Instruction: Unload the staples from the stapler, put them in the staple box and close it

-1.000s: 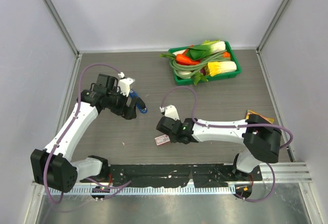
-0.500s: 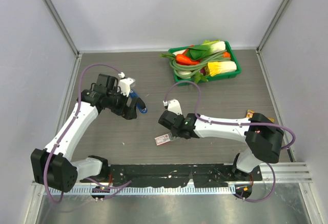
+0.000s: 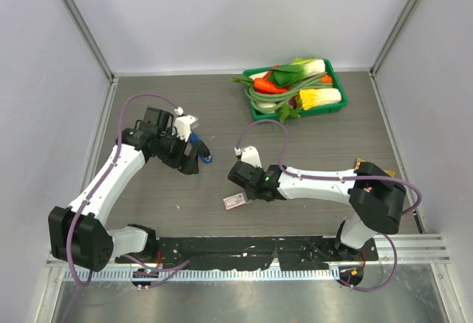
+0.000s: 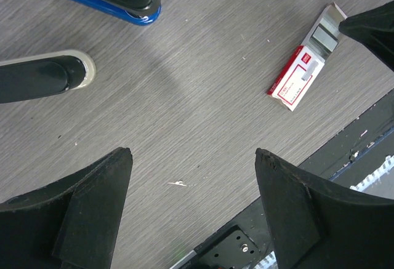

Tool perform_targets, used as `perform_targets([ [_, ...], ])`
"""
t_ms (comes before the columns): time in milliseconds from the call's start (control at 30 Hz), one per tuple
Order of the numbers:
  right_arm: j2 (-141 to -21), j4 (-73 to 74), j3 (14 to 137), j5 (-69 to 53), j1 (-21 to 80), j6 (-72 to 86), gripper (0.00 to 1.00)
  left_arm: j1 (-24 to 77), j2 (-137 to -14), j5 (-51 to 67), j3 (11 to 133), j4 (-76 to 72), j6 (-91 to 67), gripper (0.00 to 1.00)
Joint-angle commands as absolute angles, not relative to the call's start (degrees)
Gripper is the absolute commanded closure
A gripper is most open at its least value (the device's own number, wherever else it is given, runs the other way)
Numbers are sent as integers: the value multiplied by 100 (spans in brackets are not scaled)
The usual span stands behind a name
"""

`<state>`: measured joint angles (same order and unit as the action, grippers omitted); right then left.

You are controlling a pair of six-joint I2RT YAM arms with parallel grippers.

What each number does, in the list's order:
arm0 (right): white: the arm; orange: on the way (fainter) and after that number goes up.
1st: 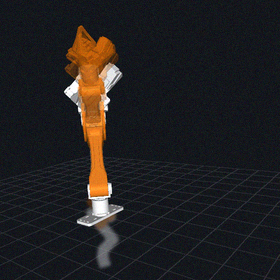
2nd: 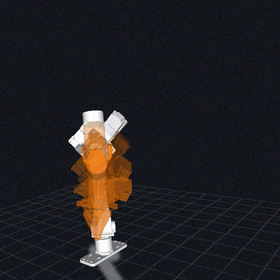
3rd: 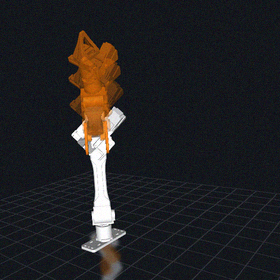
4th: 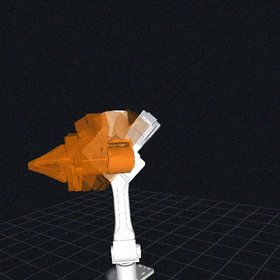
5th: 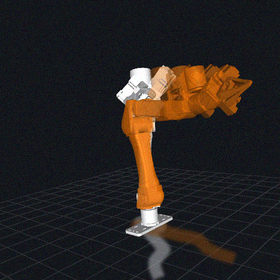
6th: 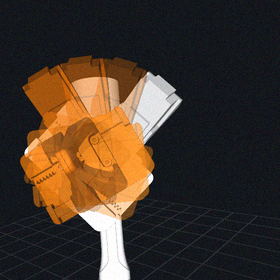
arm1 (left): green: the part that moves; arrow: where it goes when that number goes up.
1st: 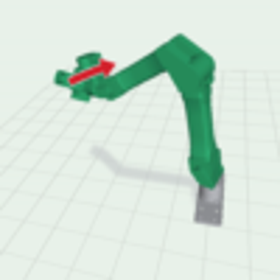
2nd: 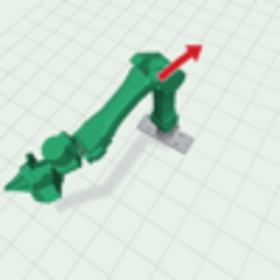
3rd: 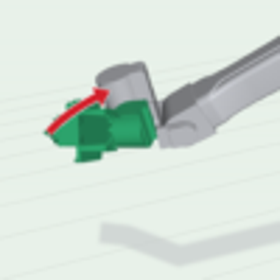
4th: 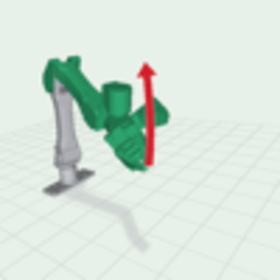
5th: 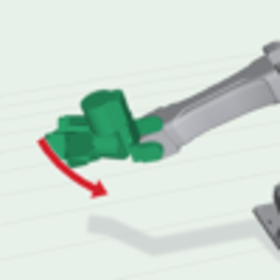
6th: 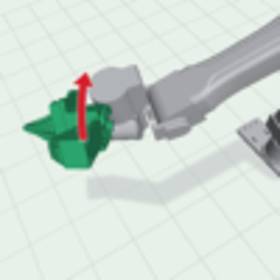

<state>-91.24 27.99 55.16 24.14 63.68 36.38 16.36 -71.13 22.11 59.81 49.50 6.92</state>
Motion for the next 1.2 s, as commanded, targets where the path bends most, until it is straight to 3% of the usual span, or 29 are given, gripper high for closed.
perform_targets([
  [0,-9167,2637,5440,2452,6390,3823,99,1749,-7040,2233,5828,4764,887,16],
  [1167,-9352,2417,5414,2153,6460,4008,99,2021,-6899,1899,5563,4676,1072,16],
])
